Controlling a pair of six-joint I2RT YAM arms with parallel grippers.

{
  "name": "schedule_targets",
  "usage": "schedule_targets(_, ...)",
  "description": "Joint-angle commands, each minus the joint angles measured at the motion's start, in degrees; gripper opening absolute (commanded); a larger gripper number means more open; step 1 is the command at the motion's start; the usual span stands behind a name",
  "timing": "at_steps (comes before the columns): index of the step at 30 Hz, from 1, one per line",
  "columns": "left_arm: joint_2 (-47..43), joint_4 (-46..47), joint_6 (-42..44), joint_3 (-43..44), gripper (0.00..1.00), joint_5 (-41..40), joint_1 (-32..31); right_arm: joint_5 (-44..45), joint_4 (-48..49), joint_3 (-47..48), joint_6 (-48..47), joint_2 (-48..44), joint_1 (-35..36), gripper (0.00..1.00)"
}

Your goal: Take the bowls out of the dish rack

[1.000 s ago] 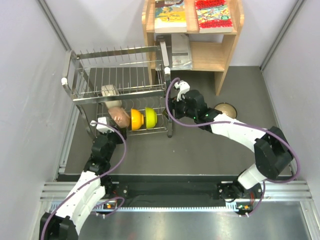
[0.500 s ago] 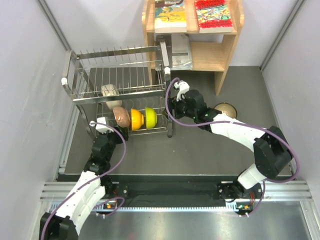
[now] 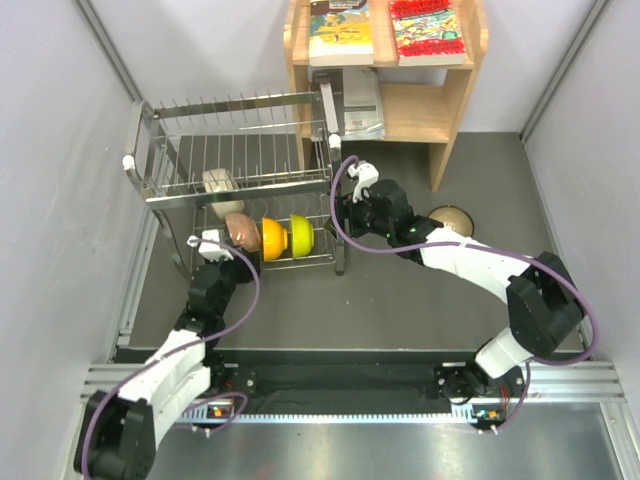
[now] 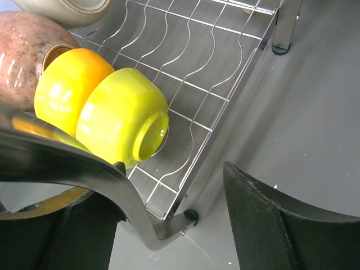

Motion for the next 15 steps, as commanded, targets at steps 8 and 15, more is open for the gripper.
schedule_targets(8, 8.17, 9.01, 0.68, 2.27, 0.33, 5.71, 0.11, 5.74, -1.57, 1.47, -1.53, 0.43, -3.12, 0.69)
schedule_targets(15, 1.94, 6.29, 0.6, 0.86, 0.1, 3.34, 0.02, 5.39, -1.66, 1.74, -1.09, 0.7, -3.21, 0.68)
